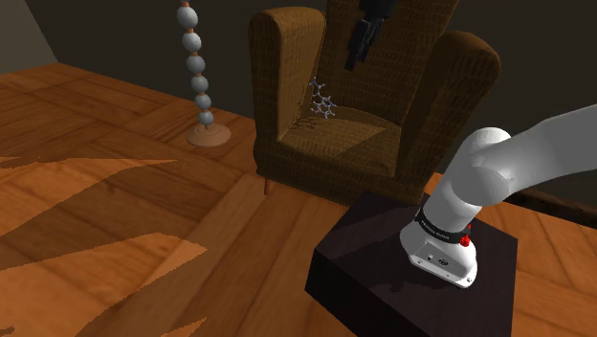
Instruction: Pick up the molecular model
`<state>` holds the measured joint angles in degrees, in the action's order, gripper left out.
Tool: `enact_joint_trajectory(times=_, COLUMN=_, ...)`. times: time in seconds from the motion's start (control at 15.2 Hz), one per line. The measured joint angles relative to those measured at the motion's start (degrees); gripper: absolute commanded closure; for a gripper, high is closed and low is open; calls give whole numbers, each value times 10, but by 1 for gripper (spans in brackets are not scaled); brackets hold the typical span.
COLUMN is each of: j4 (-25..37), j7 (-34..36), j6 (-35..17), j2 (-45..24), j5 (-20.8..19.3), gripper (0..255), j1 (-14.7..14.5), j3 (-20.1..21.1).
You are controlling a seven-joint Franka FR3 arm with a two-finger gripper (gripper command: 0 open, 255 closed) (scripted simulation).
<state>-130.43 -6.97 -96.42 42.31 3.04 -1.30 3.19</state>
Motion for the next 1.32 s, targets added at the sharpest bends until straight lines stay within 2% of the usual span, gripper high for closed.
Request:
enact_joint_trajectory(times=0.2, j4=-7, j7=-7, j6=-18, j2=-10, j5=-4, gripper=0, j1=5, j3=-8)
enact_joint_trajectory(times=0.79, j4=-47, j7=-55, j6=-152, j2=-100, j5=-23, gripper=0, j1=37, j3=-68)
enact_joint_trajectory(times=1.32, j4=-32, j7=-105, j6=-269, j2=-228, j5=-17, gripper=0, j1=57, j3=-124)
